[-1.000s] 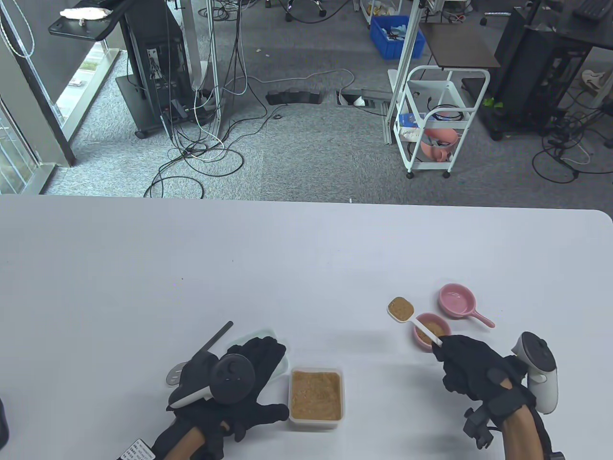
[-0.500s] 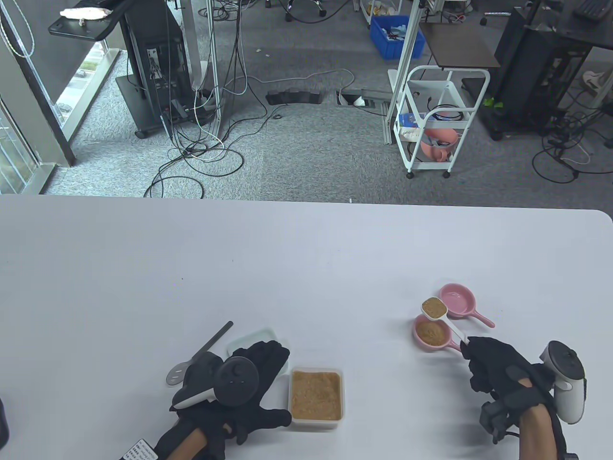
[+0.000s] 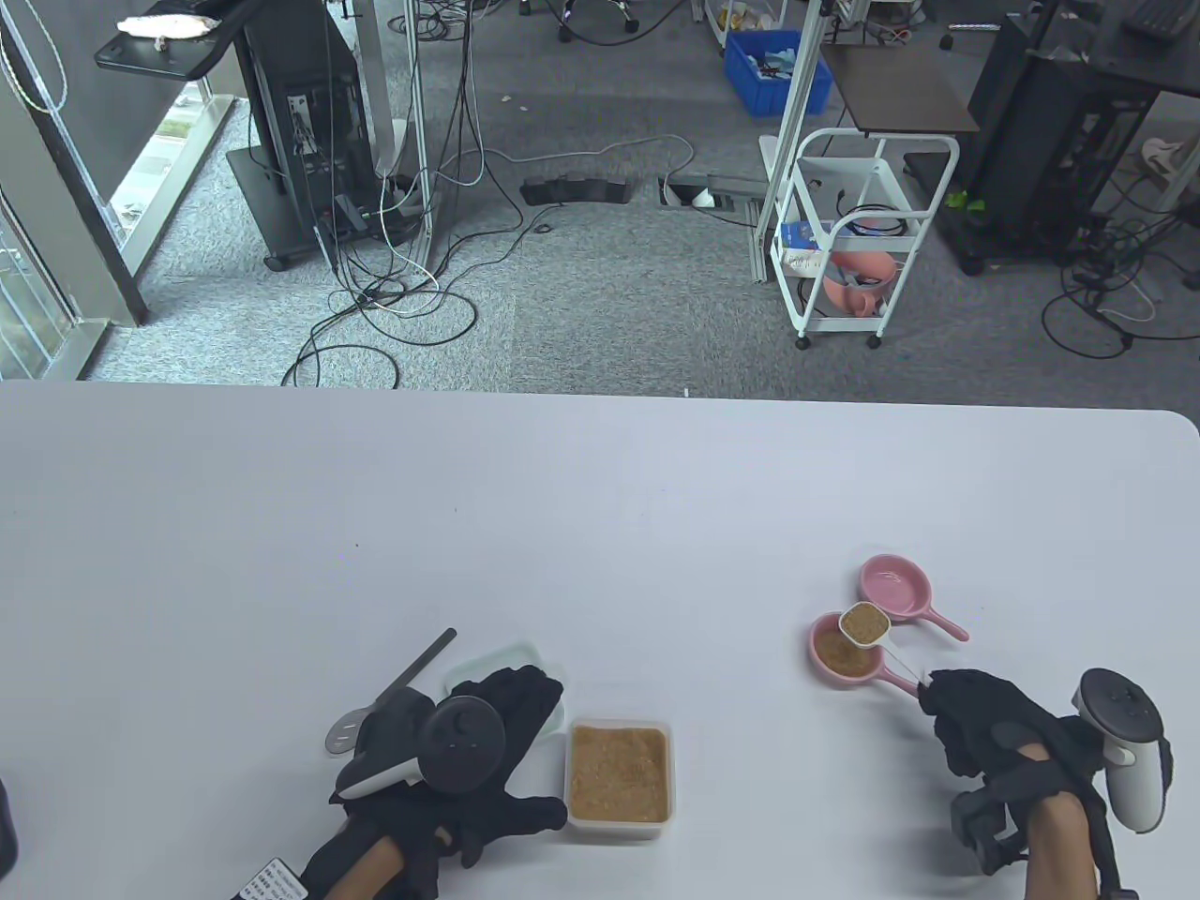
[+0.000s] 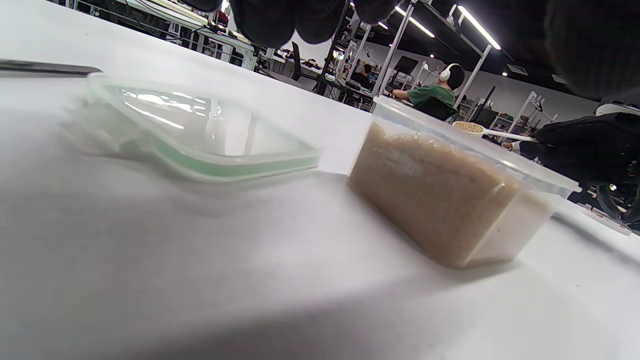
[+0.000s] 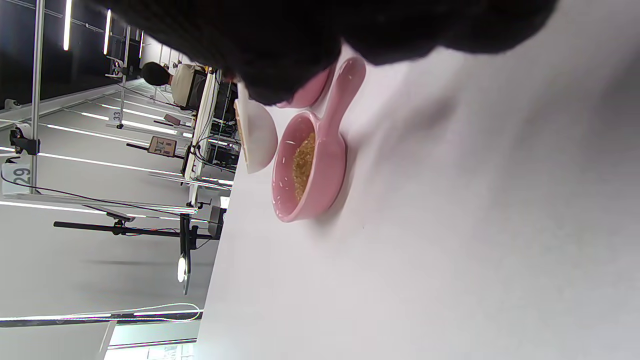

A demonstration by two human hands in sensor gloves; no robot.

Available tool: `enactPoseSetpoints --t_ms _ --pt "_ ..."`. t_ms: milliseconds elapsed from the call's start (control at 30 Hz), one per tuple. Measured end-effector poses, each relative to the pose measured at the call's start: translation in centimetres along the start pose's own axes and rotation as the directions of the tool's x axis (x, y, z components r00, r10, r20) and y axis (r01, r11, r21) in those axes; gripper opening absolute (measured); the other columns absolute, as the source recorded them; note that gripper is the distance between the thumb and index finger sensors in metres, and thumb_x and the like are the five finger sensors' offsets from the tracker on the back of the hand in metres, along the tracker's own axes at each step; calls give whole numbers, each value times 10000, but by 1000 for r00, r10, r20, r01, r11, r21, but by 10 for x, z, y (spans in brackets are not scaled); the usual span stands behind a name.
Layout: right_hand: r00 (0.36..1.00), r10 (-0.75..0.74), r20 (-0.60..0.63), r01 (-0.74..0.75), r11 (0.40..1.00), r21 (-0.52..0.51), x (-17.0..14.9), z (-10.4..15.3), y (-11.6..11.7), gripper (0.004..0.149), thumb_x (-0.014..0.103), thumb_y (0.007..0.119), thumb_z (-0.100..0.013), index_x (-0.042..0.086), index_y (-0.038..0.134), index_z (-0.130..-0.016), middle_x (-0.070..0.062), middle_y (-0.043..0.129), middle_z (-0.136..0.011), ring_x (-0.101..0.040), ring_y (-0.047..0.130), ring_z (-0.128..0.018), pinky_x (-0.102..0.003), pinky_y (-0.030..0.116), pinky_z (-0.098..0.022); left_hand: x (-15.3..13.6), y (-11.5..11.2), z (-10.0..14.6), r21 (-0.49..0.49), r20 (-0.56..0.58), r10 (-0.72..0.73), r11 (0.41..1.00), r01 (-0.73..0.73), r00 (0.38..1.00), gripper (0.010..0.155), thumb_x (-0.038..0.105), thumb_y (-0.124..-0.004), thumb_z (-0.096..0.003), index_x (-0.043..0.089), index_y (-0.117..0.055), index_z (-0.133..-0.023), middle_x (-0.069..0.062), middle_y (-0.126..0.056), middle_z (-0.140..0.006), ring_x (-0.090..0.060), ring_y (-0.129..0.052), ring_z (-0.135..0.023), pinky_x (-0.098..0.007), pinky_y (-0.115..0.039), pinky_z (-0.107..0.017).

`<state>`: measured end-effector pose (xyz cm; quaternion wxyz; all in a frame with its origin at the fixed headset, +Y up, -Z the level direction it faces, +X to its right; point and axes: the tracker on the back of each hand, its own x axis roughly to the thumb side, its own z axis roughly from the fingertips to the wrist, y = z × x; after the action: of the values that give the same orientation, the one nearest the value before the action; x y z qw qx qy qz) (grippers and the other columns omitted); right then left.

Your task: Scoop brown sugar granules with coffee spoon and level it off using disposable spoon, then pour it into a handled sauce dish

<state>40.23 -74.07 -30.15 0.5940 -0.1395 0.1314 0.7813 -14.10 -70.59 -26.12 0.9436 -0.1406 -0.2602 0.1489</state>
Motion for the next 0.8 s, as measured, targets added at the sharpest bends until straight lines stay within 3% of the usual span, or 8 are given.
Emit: enactPoseSetpoints --t_ms 233,800 --pt "986 166 -13 -167 984 -65 9 4 -1 433 359 806 -511 68 861 -827 10 949 -391 -227 903 -198 -541 752 -427 0 0 0 -11 -6 -10 1000 10 1000 1066 865 -675 -343 335 -243 -1160 19 -312 -1249 -333 -447 -1201 -531 -410 -846" --pt "927 375 25 -365 915 -174 31 12 5 427 343 850 -488 84 875 -826 -14 958 -408 -249 907 -233 -557 732 -461 0 -1 -1 -31 -22 -19 999 19 1000 1063 864 -671 -347 331 -242 -1160 11 -318 -1248 -336 -460 -1197 -529 -417 -844"
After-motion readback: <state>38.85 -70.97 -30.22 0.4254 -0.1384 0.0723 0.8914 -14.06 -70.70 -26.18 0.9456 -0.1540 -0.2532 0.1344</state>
